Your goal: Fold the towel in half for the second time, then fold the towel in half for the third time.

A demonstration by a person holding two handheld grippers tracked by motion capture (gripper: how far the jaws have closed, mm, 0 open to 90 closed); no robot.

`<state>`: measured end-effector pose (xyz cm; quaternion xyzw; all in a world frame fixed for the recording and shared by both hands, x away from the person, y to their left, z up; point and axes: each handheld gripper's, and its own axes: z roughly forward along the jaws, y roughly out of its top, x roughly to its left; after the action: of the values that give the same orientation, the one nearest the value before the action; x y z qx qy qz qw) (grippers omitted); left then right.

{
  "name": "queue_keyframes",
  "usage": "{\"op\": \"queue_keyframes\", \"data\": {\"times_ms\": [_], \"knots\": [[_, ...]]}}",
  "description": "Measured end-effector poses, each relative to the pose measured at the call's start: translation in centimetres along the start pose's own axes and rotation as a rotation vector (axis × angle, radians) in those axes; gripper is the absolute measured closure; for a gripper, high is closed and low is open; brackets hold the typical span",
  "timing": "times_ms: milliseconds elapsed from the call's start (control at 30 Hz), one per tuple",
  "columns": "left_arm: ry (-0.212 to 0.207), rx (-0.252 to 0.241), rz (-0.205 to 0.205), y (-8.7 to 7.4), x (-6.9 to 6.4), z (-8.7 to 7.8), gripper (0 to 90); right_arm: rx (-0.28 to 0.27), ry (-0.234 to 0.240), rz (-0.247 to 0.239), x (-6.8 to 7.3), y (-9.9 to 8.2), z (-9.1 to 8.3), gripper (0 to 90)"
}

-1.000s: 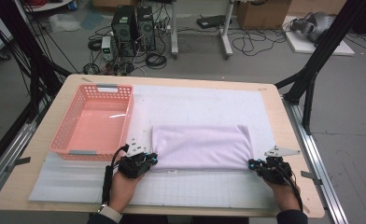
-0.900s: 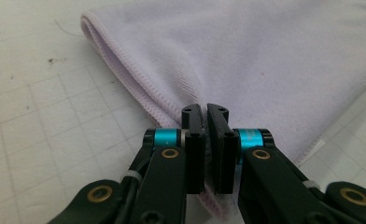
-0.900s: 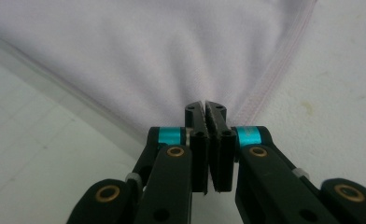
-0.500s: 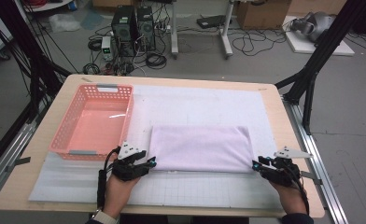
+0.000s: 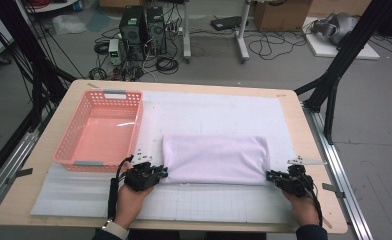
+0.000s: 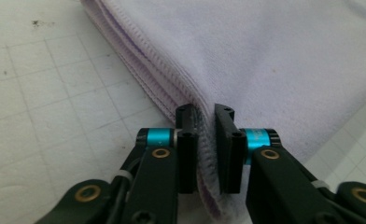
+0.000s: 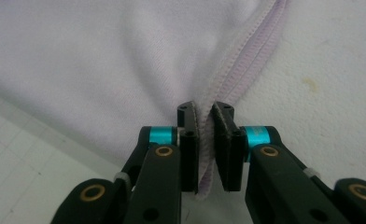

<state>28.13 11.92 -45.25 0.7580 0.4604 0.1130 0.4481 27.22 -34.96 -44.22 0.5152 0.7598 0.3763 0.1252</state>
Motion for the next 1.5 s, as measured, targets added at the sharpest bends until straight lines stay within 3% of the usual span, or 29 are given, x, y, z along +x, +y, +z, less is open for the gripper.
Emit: {"op": "queue_keyframes", "data": {"times_ms": [133,233,300,367,400,500,567,667,800,1033,1500], "knots": [[0.013,-0.012,-0.003,0.0,0.2,-0.5,83.6,0.006,0.002,0.000,0.2,-0.3,-1.1,82.6],[0.013,-0.021,-0.006,0.0,0.2,-0.8,83.6,0.013,-0.007,-0.038,0.9,-0.2,-1.8,82.4],[0.017,-0.042,0.027,-0.1,0.0,-0.9,81.4,0.011,-0.022,-0.071,1.1,-0.2,-1.8,78.0],[0.023,-0.067,0.029,-0.2,0.0,-1.1,66.4,-0.008,-0.096,-0.112,1.2,-0.2,-1.7,56.8],[0.020,-0.088,0.030,-0.2,0.0,-1.2,58.2,-0.020,-0.122,-0.122,1.0,-0.2,-1.8,50.6],[-0.006,-0.186,0.043,0.1,-0.4,-1.7,40.0,-0.136,-0.131,-0.136,0.6,0.1,-2.8,39.7],[-0.031,-0.233,0.067,0.2,-0.6,-2.1,31.0,-0.214,-0.111,-0.146,0.6,0.2,-3.4,35.9],[-0.023,-0.281,0.097,0.6,-0.9,-2.7,17.6,-0.261,-0.095,-0.181,0.7,0.4,-3.5,25.2],[-0.049,-0.308,0.104,0.6,-0.9,-3.1,17.1,-0.272,-0.084,-0.198,0.8,0.7,-3.3,17.1],[-0.044,-0.282,0.134,0.4,-1.3,-2.9,17.3,-0.283,-0.079,-0.193,0.7,0.9,-3.4,16.9],[-0.030,-0.246,0.124,0.3,-1.1,-2.7,17.4,-0.268,-0.075,-0.187,0.9,1.1,-3.0,16.8]]}}
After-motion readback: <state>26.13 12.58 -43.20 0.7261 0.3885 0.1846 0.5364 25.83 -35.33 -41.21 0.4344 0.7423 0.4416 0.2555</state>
